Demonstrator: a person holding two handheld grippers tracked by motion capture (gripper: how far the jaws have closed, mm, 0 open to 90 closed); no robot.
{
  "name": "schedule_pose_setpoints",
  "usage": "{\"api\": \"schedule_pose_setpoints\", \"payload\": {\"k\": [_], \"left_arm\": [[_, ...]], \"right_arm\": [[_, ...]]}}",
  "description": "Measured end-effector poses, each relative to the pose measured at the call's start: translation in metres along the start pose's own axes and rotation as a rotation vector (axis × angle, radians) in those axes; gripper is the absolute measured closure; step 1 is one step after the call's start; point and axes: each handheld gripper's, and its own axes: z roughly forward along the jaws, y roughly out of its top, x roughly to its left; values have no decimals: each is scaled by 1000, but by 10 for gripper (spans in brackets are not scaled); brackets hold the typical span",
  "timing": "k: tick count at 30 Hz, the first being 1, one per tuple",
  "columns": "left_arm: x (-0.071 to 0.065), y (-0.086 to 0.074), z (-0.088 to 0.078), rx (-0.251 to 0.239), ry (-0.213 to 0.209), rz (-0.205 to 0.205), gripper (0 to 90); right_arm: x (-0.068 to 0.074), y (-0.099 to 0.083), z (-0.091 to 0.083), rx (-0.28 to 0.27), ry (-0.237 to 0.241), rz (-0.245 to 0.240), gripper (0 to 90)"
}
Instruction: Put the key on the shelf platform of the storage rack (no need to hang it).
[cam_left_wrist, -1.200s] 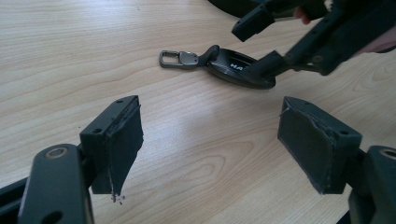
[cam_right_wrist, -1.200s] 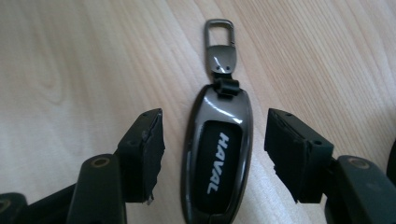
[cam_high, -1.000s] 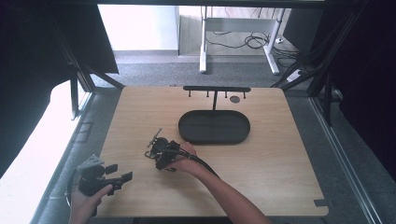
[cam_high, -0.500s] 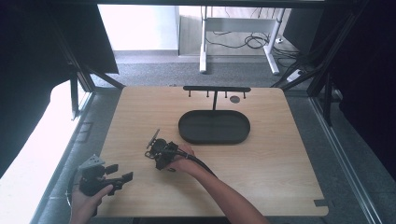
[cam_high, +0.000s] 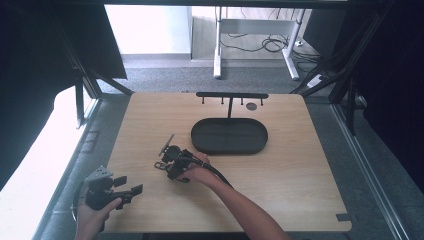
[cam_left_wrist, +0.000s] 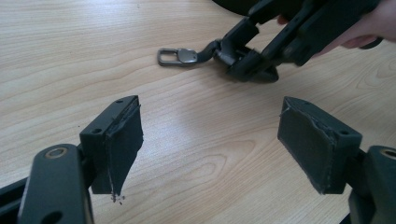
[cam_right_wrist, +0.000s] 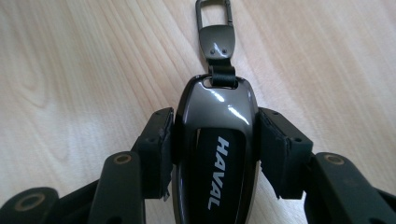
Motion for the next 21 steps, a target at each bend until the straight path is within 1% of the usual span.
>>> {"api": "schedule_pose_setpoints", "payload": {"k": [1,2,4,6,7,9,10,11,12,13,15,17,19,21], "left_arm": [[0,0,0,1,2,1,223],[0,0,0,1,2,1,222],[-1,0,0,2,1,3,222],[-1,0,0,1,1,4,222],[-1,0,0,2,0,4,222],[-1,0,0,3,1,4,222],[-1,0,0,3,1,4,222],[-1,0,0,1,3,3,222],[-1,0,0,0,3,3,222],[-1,0,0,0,4,3,222],[0,0,0,-1,3,2,223],[0,0,0,-1,3,1,223],[0,0,0,0,4,1,222],[-1,0,0,0,4,1,222]], "right_arm": [[-1,0,-3,-12,4,-4,489],[-1,0,-3,-12,4,-4,489],[-1,-1,-10,-29,14,7,489],[-1,-1,-18,-45,22,4,489],[-2,-2,-25,-64,22,-6,489],[0,-3,-33,-76,27,5,489],[0,-3,-33,-76,27,5,489],[-1,-5,-41,-94,27,-5,489],[-1,-5,-41,-94,27,-5,489],[-1,-7,-50,-105,22,-11,490],[-1,-7,-53,-106,21,-11,490],[-2,-9,-60,-117,19,-19,490],[-2,-11,-65,-117,19,-12,490],[-3,-14,-73,-123,12,-17,490]]}}
